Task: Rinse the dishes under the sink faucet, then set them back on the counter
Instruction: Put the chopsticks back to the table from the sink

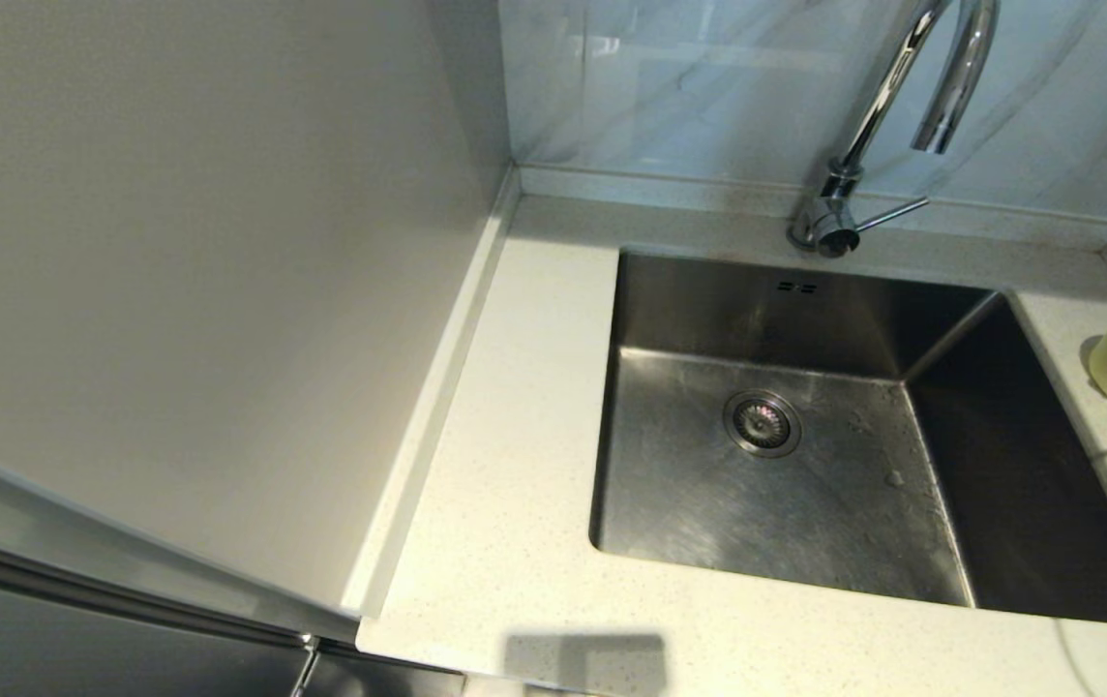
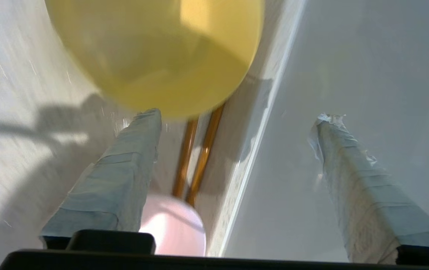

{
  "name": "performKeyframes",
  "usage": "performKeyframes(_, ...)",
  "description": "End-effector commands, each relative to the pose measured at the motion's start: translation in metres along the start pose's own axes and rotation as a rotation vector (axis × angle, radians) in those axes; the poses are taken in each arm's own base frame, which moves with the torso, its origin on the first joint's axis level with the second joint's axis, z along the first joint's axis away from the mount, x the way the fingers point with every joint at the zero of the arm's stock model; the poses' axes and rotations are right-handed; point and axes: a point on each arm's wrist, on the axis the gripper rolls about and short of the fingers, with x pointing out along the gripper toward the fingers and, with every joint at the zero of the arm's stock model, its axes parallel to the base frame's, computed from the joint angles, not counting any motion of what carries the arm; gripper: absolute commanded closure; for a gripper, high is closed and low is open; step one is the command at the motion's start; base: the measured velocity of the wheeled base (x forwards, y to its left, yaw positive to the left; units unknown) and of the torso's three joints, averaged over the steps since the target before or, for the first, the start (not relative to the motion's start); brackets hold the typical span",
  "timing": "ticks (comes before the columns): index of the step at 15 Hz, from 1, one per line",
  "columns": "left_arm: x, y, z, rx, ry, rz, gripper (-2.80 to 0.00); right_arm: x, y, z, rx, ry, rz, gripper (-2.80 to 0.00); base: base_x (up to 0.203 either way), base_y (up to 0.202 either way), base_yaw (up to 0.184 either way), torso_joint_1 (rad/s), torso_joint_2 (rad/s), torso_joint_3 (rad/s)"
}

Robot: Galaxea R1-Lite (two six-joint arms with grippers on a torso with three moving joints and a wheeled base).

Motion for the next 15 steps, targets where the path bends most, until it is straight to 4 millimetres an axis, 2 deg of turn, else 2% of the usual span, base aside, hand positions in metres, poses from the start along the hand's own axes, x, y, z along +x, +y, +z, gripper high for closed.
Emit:
performKeyframes(1, 0.000, 0.000, 0.000, 0.000, -0.004, 0.001, 0.00, -0.008, -0.008, 0.012, 0.043, -0.074, -0.001, -2.80, 0.000, 0.000, 0.000, 0.000, 0.00, 0.000)
performKeyframes(8, 0.000, 0.000, 0.000, 0.000, -0.004, 0.001, 0.00, -0.049, -0.017, 0.075, 0.397, -0.367, 0.094, -2.80, 0.000, 0.000, 0.000, 0.000, 0.00, 0.000)
performKeyframes(9, 0.000, 0.000, 0.000, 0.000, -0.004, 0.001, 0.00, -0.058, -0.018, 0.082, 0.433, -0.395, 0.097, 0.00, 0.000, 0.000, 0.000, 0.000, 0.00, 0.000)
performKeyframes(15, 0.000, 0.000, 0.000, 0.000, -0.004, 0.001, 0.00, -0.092, -0.013, 0.084, 0.457, -0.408, 0.113, 0.00, 0.000, 0.000, 0.000, 0.000, 0.00, 0.000)
